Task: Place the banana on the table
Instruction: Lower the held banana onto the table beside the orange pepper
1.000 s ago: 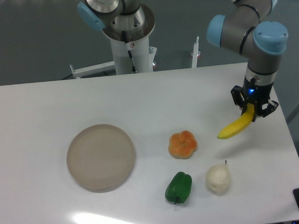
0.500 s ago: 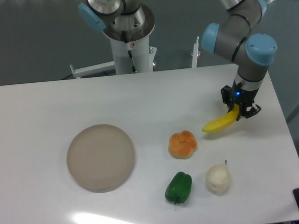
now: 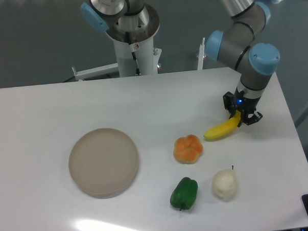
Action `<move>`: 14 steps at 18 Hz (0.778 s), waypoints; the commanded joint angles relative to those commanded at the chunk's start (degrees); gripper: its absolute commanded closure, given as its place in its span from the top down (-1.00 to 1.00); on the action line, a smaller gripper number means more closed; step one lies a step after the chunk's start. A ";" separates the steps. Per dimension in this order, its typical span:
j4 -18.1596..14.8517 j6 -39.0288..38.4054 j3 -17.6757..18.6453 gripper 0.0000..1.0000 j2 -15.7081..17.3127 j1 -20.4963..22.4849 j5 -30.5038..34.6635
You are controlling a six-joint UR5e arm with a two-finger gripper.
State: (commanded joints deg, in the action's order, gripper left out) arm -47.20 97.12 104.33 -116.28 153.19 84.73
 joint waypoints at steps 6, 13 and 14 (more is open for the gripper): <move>0.00 0.09 -0.09 -0.41 -0.09 0.00 0.00; 0.00 -0.62 -0.88 0.52 -0.09 0.00 -0.09; 0.00 -0.53 -1.40 0.78 0.09 0.09 0.00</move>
State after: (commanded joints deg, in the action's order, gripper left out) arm -47.20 96.59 102.93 -116.19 153.28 84.73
